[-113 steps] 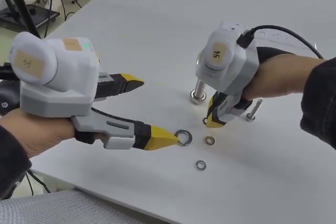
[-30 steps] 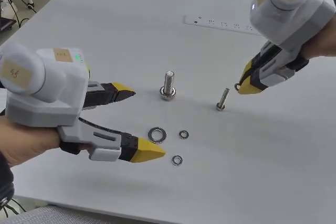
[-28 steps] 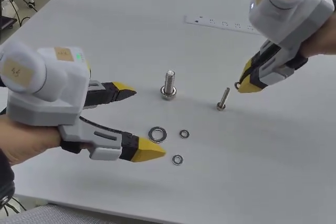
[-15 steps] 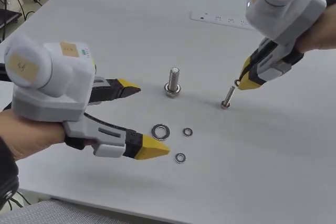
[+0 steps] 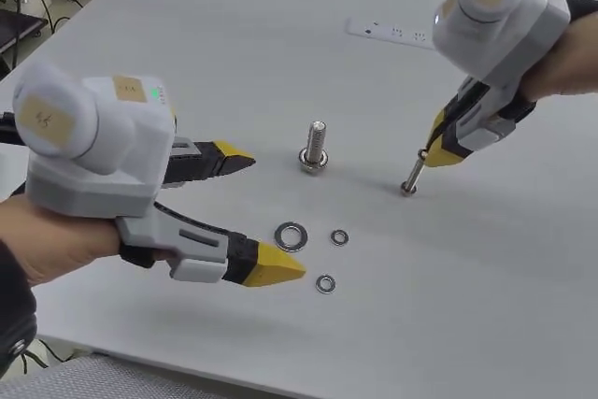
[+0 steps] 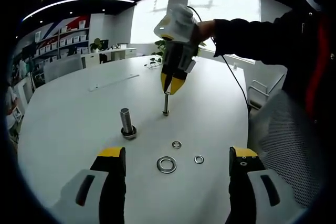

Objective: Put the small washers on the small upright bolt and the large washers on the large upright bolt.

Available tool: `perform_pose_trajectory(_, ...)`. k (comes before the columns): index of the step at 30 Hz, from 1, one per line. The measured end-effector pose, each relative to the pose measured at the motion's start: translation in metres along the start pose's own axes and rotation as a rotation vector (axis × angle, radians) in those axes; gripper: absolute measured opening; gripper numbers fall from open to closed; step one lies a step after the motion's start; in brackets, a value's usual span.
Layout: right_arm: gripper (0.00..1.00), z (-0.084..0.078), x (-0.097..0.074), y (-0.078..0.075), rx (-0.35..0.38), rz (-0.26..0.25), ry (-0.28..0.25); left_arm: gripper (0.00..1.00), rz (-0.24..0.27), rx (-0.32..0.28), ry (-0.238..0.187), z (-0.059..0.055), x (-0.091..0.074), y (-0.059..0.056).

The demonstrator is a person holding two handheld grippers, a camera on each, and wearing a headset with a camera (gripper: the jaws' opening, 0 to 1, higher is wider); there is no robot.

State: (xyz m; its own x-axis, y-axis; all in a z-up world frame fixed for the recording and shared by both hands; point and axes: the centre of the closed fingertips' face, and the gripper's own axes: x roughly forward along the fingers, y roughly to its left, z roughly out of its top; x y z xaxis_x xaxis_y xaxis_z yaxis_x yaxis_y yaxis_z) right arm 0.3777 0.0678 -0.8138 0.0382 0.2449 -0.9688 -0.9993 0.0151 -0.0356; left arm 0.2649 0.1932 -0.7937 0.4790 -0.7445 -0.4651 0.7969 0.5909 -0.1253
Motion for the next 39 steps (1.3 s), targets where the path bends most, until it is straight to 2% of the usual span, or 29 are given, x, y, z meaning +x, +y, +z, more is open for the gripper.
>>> perform_pose_trajectory(23, 0.13, 0.000, 0.016, -0.001, 0.003, 0.018, 0.017, 0.81, 0.005, -0.008, -0.004, -0.001, -0.002, 0.003)
perform_pose_trajectory(39, 0.13, -0.007, 0.044, -0.002, 0.008, 0.029, 0.042, 0.81, 0.014, -0.011, -0.005, -0.001, -0.003, 0.005)
